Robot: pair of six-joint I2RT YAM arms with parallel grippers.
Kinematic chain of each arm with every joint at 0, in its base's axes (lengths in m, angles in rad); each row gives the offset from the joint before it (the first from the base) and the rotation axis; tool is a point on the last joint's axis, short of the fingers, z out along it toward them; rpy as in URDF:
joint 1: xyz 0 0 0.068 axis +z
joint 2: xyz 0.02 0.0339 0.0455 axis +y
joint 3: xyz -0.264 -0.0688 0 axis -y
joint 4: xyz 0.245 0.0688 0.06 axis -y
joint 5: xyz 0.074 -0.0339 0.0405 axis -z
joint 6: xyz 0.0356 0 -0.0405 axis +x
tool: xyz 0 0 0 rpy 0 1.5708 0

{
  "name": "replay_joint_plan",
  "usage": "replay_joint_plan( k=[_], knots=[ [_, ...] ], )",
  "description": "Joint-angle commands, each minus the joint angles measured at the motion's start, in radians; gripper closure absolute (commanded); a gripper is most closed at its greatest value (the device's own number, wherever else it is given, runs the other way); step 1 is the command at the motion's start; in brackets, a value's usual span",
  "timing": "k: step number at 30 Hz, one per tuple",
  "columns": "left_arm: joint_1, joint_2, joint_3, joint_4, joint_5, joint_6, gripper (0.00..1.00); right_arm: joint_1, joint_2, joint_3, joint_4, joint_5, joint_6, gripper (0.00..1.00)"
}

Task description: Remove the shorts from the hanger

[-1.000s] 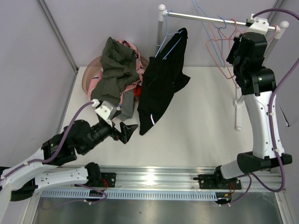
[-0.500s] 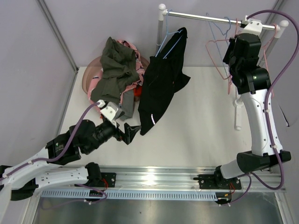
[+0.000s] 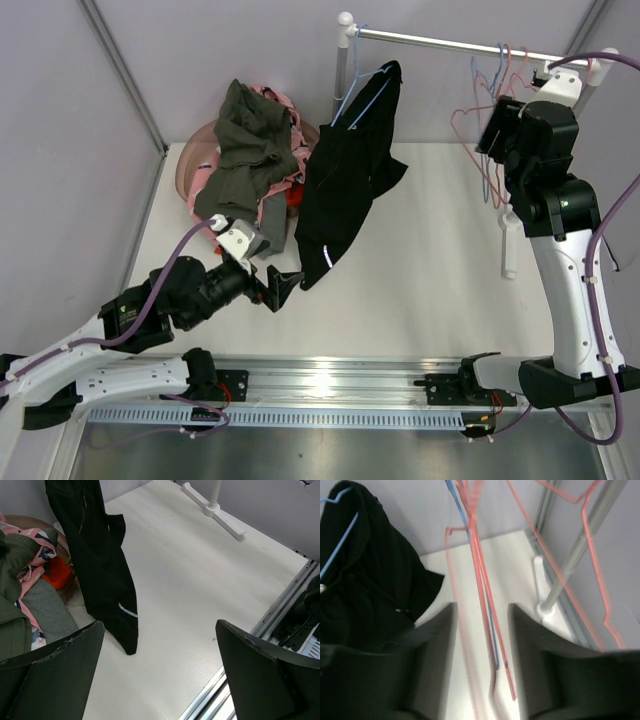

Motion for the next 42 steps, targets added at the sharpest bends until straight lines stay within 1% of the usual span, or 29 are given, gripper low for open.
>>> replay_joint_plan(
  k=[1, 2, 12, 15, 17, 19, 20, 21, 23, 24, 25, 26, 27, 28, 30, 31, 33, 34, 35, 36, 37, 38, 41, 42],
  knots=[
    [0.005, -0.011, 0.023, 0.018, 0.020, -0.019, 0.01, 0.000, -0.022, -0.006, -0.003, 0.036, 0.002, 0.13],
    [0.005, -0.011, 0.019, 0.015, 0.018, -0.020, 0.01, 0.000, -0.026, -0.006, -0.007, 0.038, 0.002, 0.01],
    [0.006, 0.007, 0.036, 0.011, -0.006, -0.005, 0.01, 0.000, -0.036, 0.030, -0.038, 0.042, 0.020, 0.01],
    [0.017, 0.050, 0.086, 0.014, -0.018, 0.019, 0.01, 0.000, -0.068, 0.048, -0.056, 0.025, 0.041, 0.01],
    [0.060, 0.076, 0.129, 0.012, 0.011, 0.029, 0.01, 0.005, -0.096, 0.056, -0.075, 0.002, 0.069, 0.01],
    [0.113, 0.126, 0.213, 0.011, 0.073, 0.032, 0.01, 0.008, -0.150, 0.045, -0.085, -0.051, 0.109, 0.01],
    [0.130, 0.149, 0.238, 0.017, 0.081, 0.045, 0.01, 0.009, -0.174, 0.031, -0.076, -0.088, 0.118, 0.00],
    [0.143, 0.201, 0.317, 0.017, 0.086, 0.055, 0.01, 0.011, -0.221, 0.016, -0.069, -0.182, 0.126, 0.01],
    [0.196, 0.264, 0.373, 0.029, 0.104, 0.079, 0.01, 0.012, -0.265, -0.034, -0.029, -0.286, 0.149, 0.01],
    [0.219, 0.300, 0.396, 0.029, 0.120, 0.084, 0.01, 0.012, -0.286, -0.053, -0.013, -0.382, 0.155, 0.01],
    [0.260, 0.374, 0.493, 0.025, 0.132, 0.085, 0.01, 0.012, -0.326, -0.073, 0.014, -0.424, 0.163, 0.01],
    [0.282, 0.410, 0.526, 0.028, 0.168, 0.090, 0.01, 0.012, -0.346, -0.112, 0.030, -0.453, 0.176, 0.01],
    [0.299, 0.442, 0.580, 0.034, 0.181, 0.095, 0.01, 0.012, -0.366, -0.137, 0.043, -0.526, 0.182, 0.00],
    [0.336, 0.499, 0.623, 0.047, 0.190, 0.101, 0.01, 0.012, -0.403, -0.162, 0.072, -0.551, 0.189, 0.00],
    [0.385, 0.563, 0.692, 0.069, 0.267, 0.107, 0.01, 0.012, -0.433, -0.229, 0.085, -0.581, 0.206, 0.01],
    [0.431, 0.637, 0.747, 0.066, 0.285, 0.104, 0.01, 0.012, -0.459, -0.252, 0.092, -0.585, 0.213, 0.01],
    [0.469, 0.709, 0.827, 0.057, 0.351, 0.105, 0.01, 0.012, -0.481, -0.307, 0.088, -0.587, 0.222, 0.01],
    [0.503, 0.778, 0.896, 0.057, 0.374, 0.113, 0.01, 0.012, -0.505, -0.326, 0.082, -0.587, 0.225, 0.01],
    [0.514, 0.813, 0.917, 0.057, 0.380, 0.115, 0.01, 0.012, -0.518, -0.347, 0.083, -0.587, 0.229, 0.01],
    [0.525, 0.852, 0.940, 0.057, 0.423, 0.118, 0.01, 0.012, -0.533, -0.390, 0.091, -0.594, 0.238, 0.01],
    [0.543, 0.892, 0.995, 0.048, 0.442, 0.156, 0.01, 0.012, -0.547, -0.412, 0.096, -0.596, 0.244, 0.01],
    [0.554, 0.973, 1.057, 0.042, 0.459, 0.161, 0.01, 0.012, -0.573, -0.433, 0.102, -0.599, 0.250, 0.01],
    [0.595, 1.096, 1.207, -0.008, 0.505, 0.161, 0.01, 0.012, -0.604, -0.495, 0.106, -0.607, 0.267, 0.01],
    [0.626, 1.157, 1.294, -0.014, 0.538, 0.148, 0.01, 0.012, -0.622, -0.509, 0.112, -0.620, 0.271, 0.01]
  ],
)
